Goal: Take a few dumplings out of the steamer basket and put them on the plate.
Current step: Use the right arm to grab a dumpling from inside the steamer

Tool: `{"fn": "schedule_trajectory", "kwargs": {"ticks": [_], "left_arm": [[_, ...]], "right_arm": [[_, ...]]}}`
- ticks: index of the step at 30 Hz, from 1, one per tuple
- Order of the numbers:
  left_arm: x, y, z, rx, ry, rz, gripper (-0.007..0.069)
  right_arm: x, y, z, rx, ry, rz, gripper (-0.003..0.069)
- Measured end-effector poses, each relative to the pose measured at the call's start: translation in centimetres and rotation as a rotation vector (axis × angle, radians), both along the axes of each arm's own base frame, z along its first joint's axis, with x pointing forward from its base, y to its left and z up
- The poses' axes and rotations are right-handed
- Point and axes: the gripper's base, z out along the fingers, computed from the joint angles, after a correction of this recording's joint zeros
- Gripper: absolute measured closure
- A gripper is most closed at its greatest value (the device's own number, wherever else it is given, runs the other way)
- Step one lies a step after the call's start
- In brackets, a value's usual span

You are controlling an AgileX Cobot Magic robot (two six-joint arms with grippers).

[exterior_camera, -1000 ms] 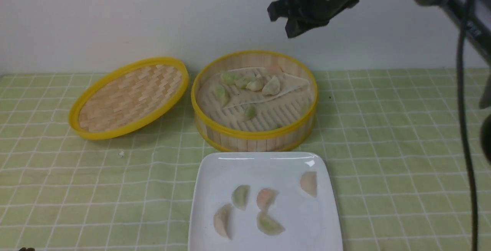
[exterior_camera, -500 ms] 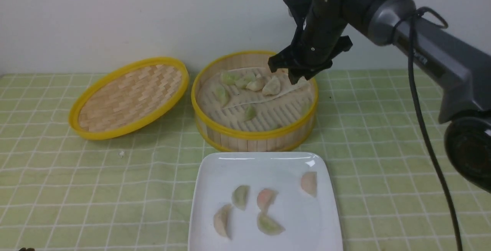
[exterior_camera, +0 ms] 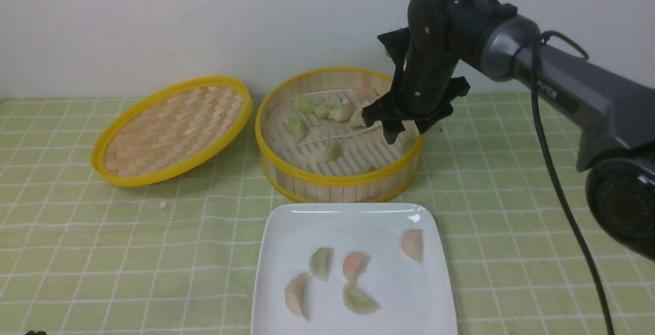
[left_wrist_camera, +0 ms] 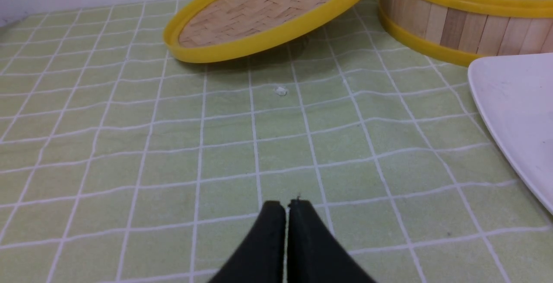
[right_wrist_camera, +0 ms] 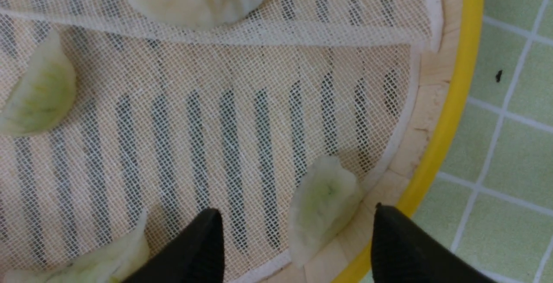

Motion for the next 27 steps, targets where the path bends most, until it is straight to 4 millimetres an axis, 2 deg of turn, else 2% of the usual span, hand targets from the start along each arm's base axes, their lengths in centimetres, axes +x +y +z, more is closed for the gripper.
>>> {"fn": "schedule_trajectory", "kwargs": {"ticks": [9,16,20,27], "left_arm": [[0.0,0.0,0.0,0.000,0.000,0.000,0.0631],[0.0,0.0,0.0,0.000,0.000,0.000,0.0631],[0.0,0.0,0.0,0.000,0.000,0.000,0.0631],[0.0,0.0,0.0,0.000,0.000,0.000,0.0631]], "right_arm": [[0.6,0.5,-0.5,0.041,-0.041,0.003,0.0237],[1.3,0.6,-2.9,-0.004,-0.054,0.002,0.0237],[1.3,0.7,-3.5,-0.014,-0.052,-0.002,0.0237],[1.1,2.1,-3.5,0.116,-0.003,0.075,0.0237]]}}
